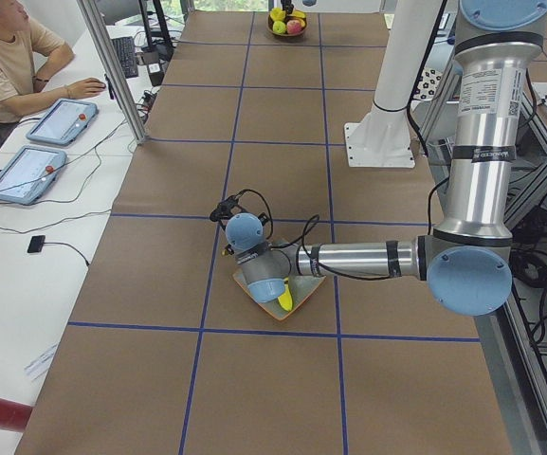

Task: Transfer all bananas from basket to plate

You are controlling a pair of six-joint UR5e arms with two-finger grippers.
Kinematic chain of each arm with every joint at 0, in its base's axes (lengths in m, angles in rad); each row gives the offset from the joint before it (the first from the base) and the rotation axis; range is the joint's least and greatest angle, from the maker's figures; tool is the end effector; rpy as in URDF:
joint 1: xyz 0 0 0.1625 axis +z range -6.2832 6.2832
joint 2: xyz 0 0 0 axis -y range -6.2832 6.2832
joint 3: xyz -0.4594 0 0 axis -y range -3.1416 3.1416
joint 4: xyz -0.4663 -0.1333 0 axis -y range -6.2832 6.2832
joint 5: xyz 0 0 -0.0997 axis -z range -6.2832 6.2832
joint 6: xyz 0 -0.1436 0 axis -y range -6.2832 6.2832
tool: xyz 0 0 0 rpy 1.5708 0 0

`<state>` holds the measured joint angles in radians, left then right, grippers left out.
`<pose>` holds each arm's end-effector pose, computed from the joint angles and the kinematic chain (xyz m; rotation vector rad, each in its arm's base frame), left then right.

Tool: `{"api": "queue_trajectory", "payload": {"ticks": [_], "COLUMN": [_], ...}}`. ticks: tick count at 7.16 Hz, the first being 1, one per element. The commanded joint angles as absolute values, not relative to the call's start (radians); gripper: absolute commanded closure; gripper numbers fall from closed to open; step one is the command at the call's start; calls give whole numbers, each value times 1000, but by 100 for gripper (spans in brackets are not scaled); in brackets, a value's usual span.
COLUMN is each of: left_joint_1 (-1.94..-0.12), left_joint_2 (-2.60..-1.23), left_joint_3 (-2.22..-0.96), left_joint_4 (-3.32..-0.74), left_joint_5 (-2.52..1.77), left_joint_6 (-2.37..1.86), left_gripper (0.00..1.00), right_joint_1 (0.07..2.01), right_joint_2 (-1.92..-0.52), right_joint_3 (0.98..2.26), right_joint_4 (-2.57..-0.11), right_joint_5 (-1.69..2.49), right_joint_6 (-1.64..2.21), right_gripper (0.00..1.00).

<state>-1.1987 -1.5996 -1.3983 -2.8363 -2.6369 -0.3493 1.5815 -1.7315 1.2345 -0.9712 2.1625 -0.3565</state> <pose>0.2040 -0.5436 0.6288 0.6104 1.2444 0.6144 0.0580 -0.4472 0.9467 0.2070 -0.5663 -0.3657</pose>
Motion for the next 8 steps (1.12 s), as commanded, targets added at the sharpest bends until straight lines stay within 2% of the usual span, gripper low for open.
{"api": "queue_trajectory", "payload": {"ticks": [1, 5, 7, 8], "left_joint_1": [-1200, -1198, -1198, -1198], "left_joint_2": [-1598, -1600, -1611, -1636], "left_joint_3": [-1399, -1399, -1399, -1399], "left_joint_4": [-2836, -2836, -2832, -2830], "left_joint_5": [-2637, -2637, -2635, -2635], "left_joint_6": [-350, -351, -371, -412], "left_gripper": [1, 1, 1, 1], "right_joint_1": [1582, 1646, 1646, 1597], "right_joint_2": [-1723, -1714, -1683, -1666], "right_joint_3": [1249, 1458, 1628, 1661], "right_joint_4": [-969, -1165, -1267, -1259], "right_joint_5": [2169, 2203, 2242, 2293], "right_joint_6": [-345, -327, -42, 97], "right_gripper": [100, 100, 100, 100]}}
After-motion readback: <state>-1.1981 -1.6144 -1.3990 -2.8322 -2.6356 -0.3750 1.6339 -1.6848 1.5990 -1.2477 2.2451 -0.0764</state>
